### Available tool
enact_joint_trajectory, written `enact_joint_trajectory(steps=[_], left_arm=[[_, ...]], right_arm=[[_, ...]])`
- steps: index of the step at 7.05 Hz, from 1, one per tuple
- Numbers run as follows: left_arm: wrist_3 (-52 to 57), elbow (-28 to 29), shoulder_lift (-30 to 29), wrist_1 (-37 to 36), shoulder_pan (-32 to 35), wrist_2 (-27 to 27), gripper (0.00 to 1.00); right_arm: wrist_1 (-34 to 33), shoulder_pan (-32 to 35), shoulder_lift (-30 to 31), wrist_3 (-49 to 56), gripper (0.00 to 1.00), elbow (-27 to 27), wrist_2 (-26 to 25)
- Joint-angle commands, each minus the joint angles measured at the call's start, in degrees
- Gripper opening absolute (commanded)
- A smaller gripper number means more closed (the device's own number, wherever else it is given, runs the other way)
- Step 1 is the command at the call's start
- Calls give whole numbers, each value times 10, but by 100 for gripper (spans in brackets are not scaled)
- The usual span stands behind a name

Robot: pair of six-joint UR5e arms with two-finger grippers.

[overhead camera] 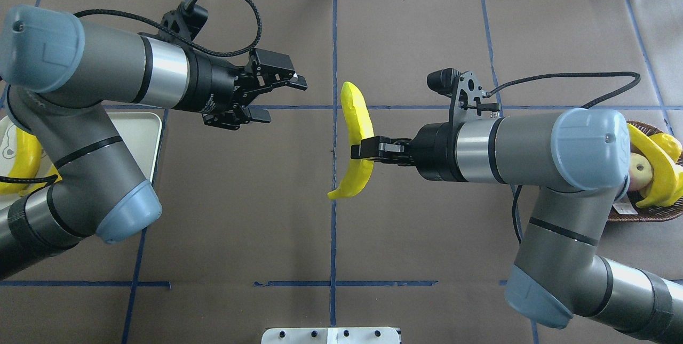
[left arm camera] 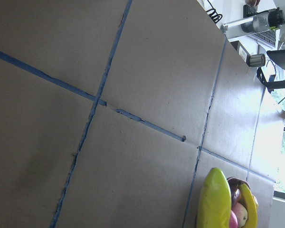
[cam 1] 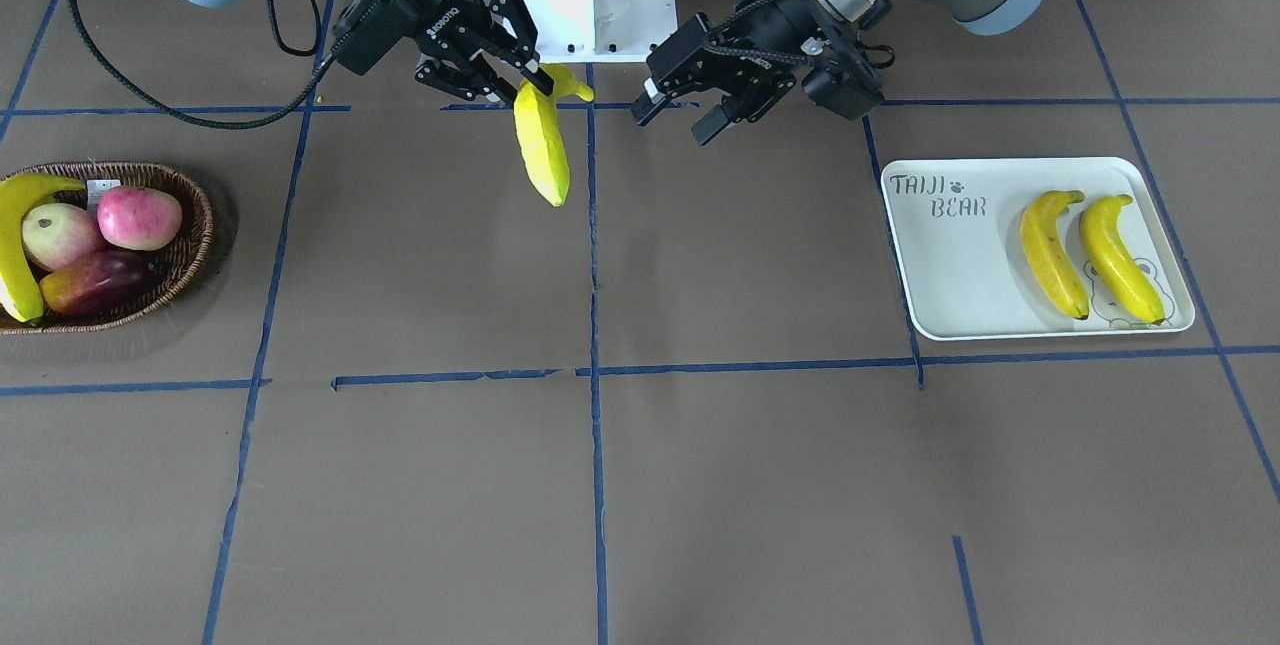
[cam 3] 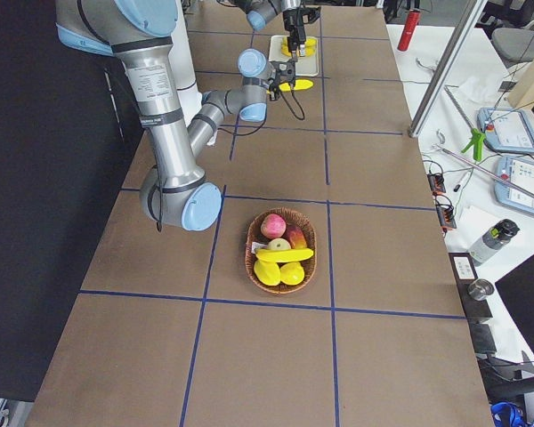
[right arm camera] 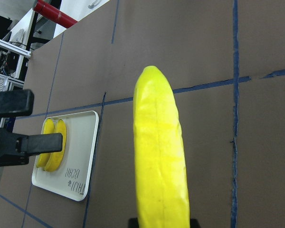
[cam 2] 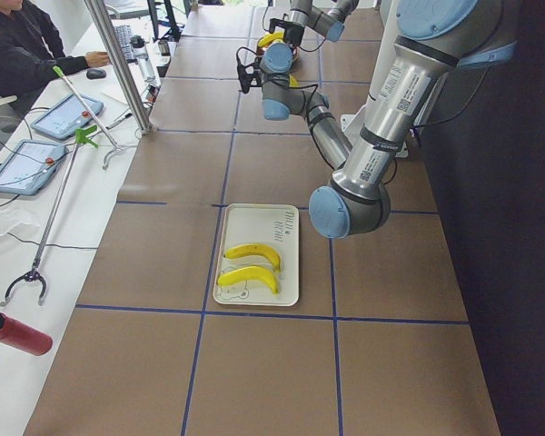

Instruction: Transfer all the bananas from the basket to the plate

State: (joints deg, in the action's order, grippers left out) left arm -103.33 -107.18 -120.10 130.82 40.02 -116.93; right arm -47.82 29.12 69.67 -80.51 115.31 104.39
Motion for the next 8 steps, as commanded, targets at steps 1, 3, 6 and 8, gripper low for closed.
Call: enact_joint_trajectory(steps=[1, 3, 6, 8], left_arm=[[1, 17, -27, -1, -17, 1, 99], [0, 57, -62, -1, -24, 2, 98], [-1, 75, -78, 0, -42, 15, 96], [-1, 75, -77, -1, -47, 19, 73]], right_arm=[[0, -6, -1, 22, 1, 2, 1], [1, -13, -2, 21, 1, 4, -1], [2, -19, -12, 21, 1, 0, -4], [2, -19, -13, 21, 1, 0, -4]])
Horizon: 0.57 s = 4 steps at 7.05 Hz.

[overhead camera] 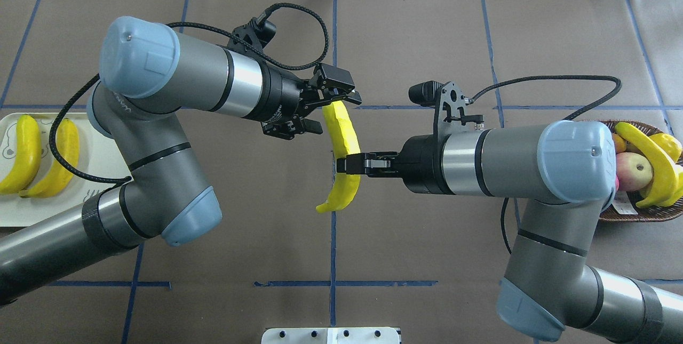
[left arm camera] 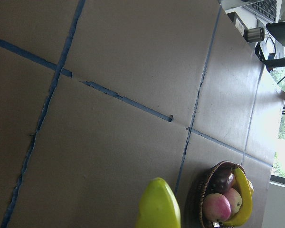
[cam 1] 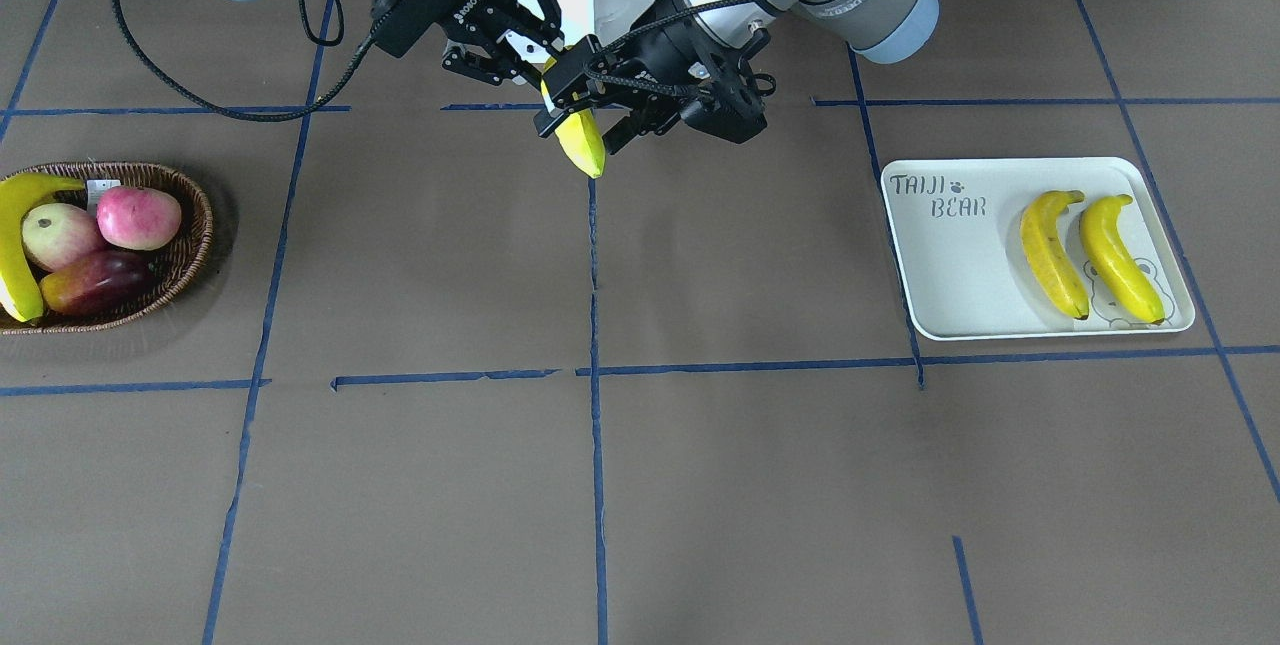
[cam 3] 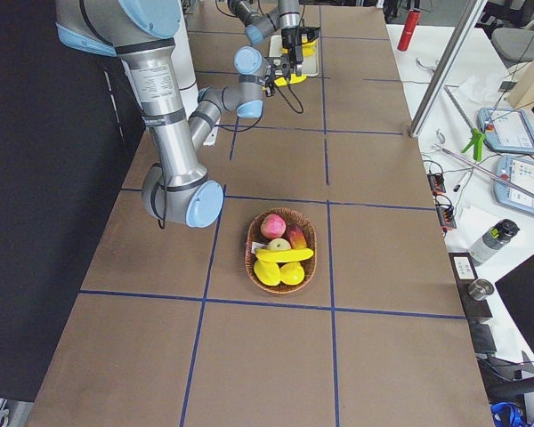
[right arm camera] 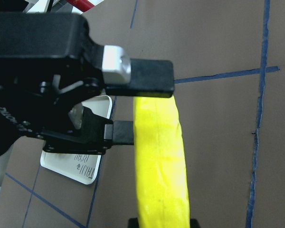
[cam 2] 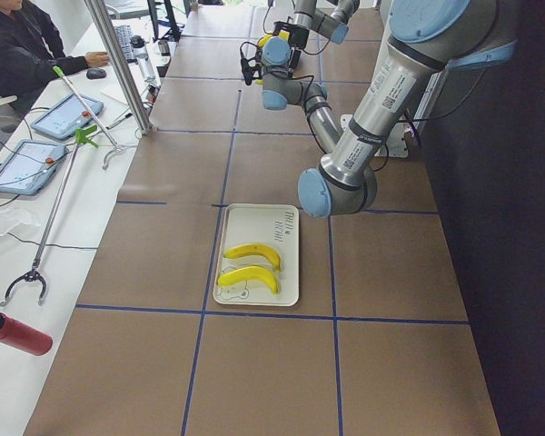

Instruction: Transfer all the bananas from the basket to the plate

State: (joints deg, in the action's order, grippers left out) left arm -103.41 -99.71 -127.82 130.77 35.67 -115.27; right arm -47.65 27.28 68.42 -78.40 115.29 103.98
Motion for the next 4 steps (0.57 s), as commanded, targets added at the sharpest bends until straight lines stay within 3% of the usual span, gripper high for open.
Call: enact_joint_trajectory(steps=[1, 2, 3, 4], left_arm=[[0, 0, 1, -2, -8, 2, 36], [1, 0, 1, -2, -12, 2, 0], [0, -2, 0, -3, -12, 1, 0], [-1, -4, 1, -5, -11, 1, 0]], right_arm=[[0, 0, 0, 0, 1, 1, 0], [0, 0, 0, 0, 2, 2, 1], [1, 0, -1, -4, 39, 3, 1], [1, 1, -2, -5, 99, 3, 0]])
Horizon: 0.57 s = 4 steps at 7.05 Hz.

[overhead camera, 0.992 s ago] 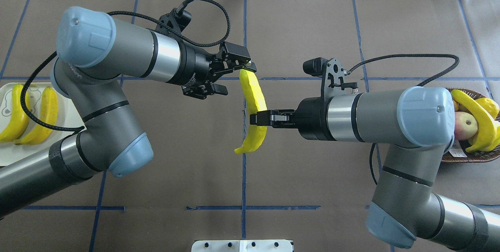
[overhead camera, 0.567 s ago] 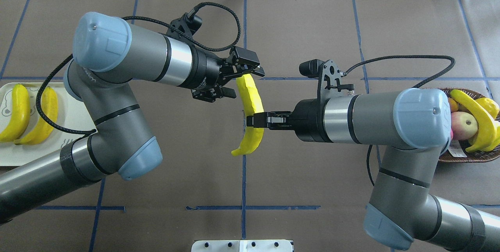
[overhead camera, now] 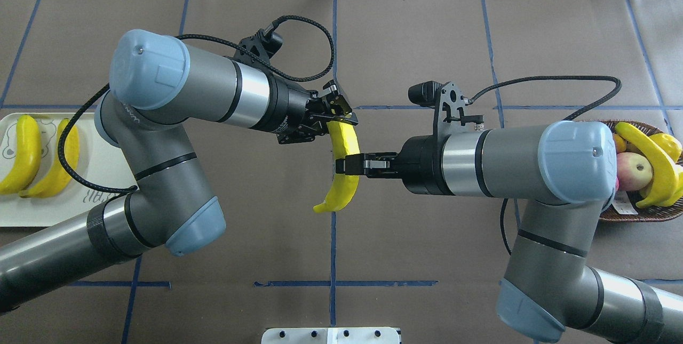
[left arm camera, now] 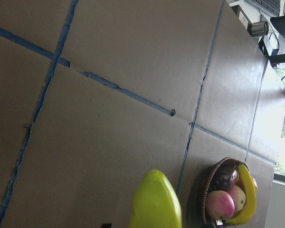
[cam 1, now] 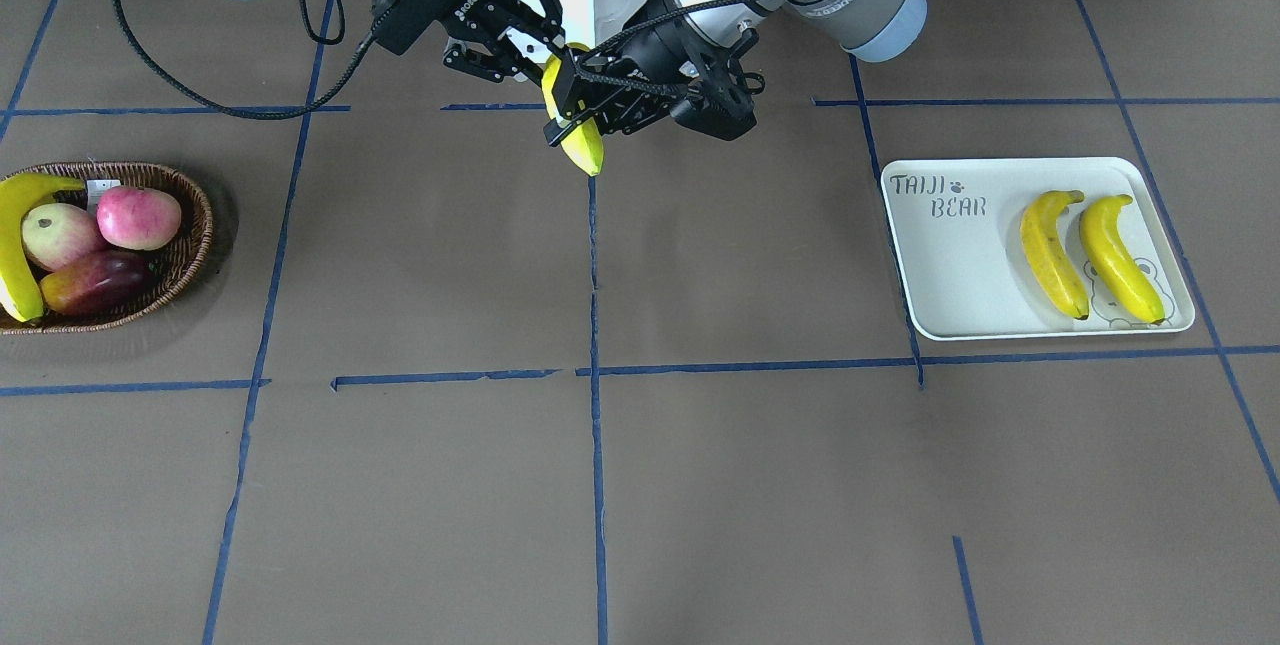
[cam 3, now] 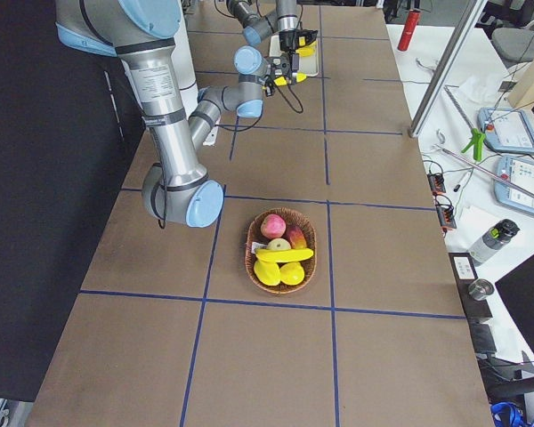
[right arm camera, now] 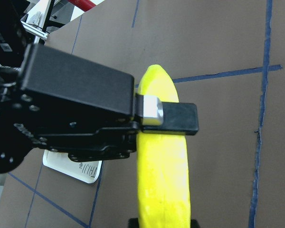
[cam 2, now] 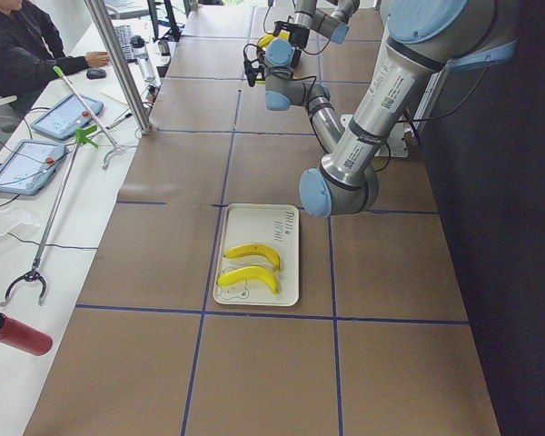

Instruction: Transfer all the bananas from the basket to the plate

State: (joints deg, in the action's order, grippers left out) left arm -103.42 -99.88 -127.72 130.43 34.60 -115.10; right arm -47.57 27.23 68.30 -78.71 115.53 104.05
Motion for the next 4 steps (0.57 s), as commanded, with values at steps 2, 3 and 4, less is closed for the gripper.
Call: enact_joint_trajectory(steps=[2, 3, 4], left_arm=[[-1, -5, 2, -8, 6, -2, 0], [0, -5, 3, -39, 23, -4, 0], [7, -3, 3, -91, 50, -7, 0]], right_arm=[[0, 2, -1, -3, 100, 7, 0], [0, 4, -1, -3, 100, 9, -1], [-1, 6, 2, -4, 100, 17, 0]])
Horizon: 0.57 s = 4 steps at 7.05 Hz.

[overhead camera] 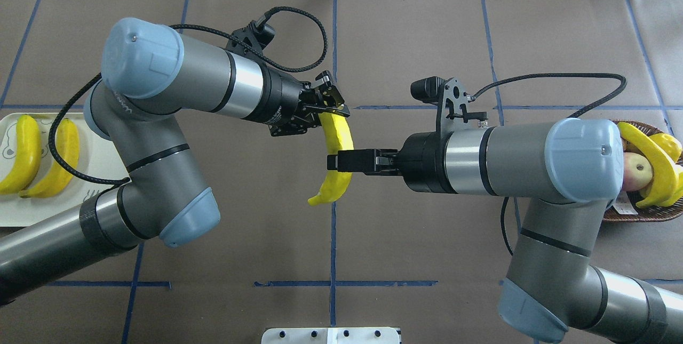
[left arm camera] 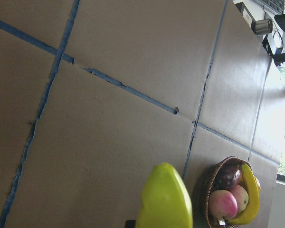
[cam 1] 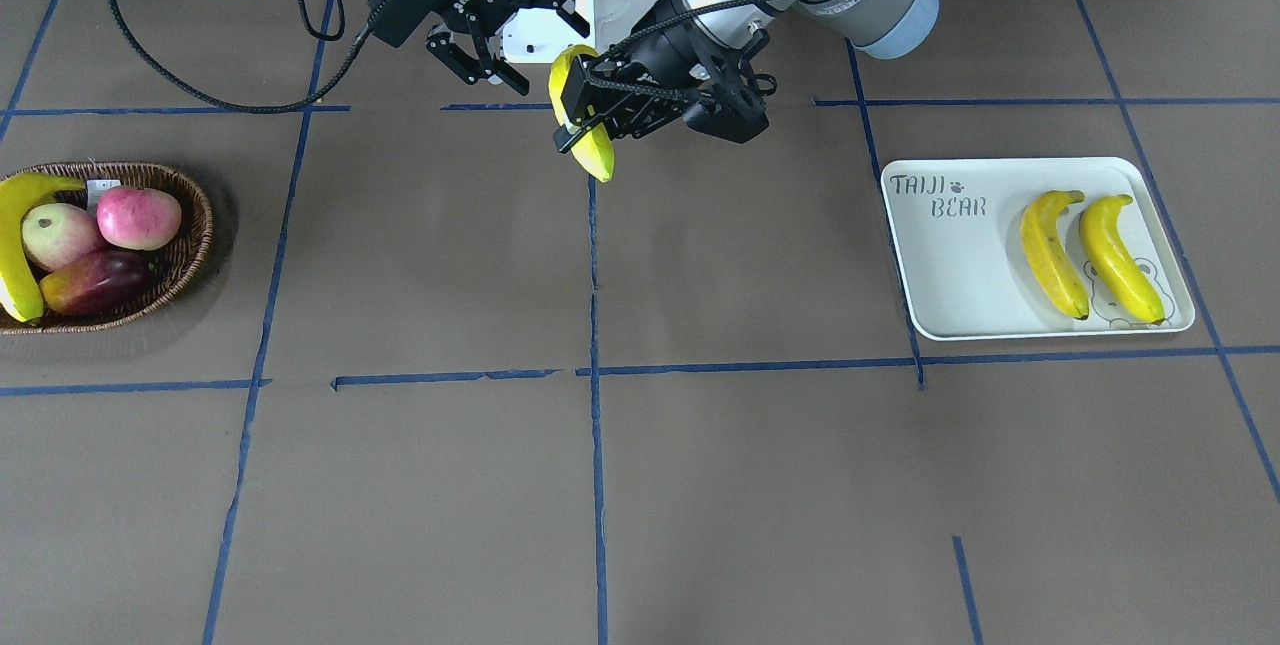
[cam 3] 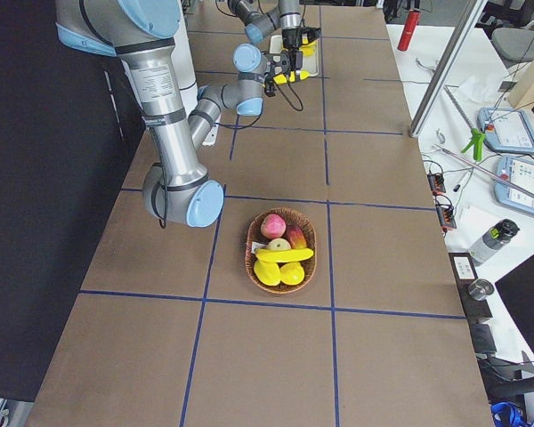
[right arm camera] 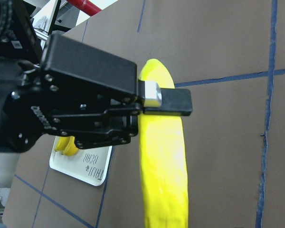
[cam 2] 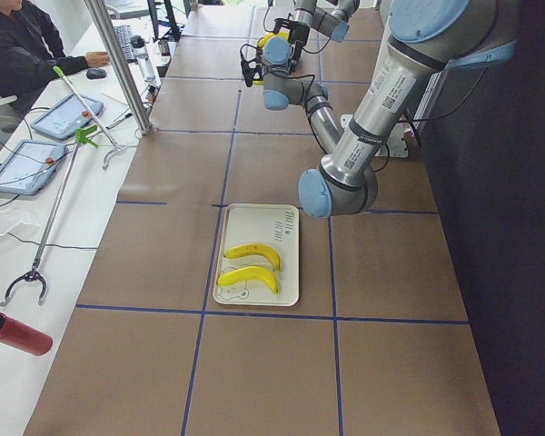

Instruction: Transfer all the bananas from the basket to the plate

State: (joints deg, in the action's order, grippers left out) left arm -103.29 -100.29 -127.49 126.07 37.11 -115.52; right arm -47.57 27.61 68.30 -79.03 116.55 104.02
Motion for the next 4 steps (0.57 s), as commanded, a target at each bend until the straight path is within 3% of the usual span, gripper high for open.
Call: enact_joint_trajectory(steps=[1, 4], left_arm=[[27, 1, 4, -118, 49, -22, 0], [240, -17, 116, -273, 116, -38, 0]], right_arm=[[-1, 4, 10, -1, 100, 15, 1], [-2, 7, 39, -2, 100, 32, -1]])
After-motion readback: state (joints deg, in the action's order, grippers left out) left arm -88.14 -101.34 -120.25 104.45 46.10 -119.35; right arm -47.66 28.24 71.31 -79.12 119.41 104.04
